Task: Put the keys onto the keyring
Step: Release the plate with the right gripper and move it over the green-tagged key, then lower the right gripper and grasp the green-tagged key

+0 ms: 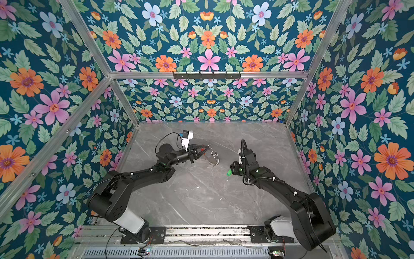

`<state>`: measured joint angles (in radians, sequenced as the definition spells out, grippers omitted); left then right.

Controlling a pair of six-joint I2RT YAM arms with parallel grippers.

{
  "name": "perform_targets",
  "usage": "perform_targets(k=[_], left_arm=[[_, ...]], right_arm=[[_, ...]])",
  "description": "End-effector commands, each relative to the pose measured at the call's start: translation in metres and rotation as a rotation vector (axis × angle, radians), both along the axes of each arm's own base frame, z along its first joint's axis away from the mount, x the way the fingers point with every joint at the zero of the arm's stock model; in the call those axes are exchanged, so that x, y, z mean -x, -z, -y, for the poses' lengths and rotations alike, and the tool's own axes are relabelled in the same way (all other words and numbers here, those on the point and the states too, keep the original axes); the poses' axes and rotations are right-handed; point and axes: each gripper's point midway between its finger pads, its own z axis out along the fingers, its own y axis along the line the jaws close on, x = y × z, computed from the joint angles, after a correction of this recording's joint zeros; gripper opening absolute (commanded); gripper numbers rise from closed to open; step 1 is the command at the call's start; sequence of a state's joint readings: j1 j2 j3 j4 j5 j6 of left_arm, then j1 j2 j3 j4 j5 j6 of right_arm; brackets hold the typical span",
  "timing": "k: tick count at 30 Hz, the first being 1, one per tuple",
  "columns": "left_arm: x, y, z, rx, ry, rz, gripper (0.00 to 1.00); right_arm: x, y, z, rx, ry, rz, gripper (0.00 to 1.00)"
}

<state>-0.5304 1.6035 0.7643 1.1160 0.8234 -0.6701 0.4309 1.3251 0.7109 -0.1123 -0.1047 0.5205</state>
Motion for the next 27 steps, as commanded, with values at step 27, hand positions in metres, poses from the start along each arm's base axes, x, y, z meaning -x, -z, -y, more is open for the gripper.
perform_targets(k=[27], left_arm=[[0.0, -0.008, 0.003, 0.0, 0.013, 0.035, 0.0]], right_arm=[[-0.029, 0.069, 0.002, 0.137, 0.062, -0.233, 0.26]])
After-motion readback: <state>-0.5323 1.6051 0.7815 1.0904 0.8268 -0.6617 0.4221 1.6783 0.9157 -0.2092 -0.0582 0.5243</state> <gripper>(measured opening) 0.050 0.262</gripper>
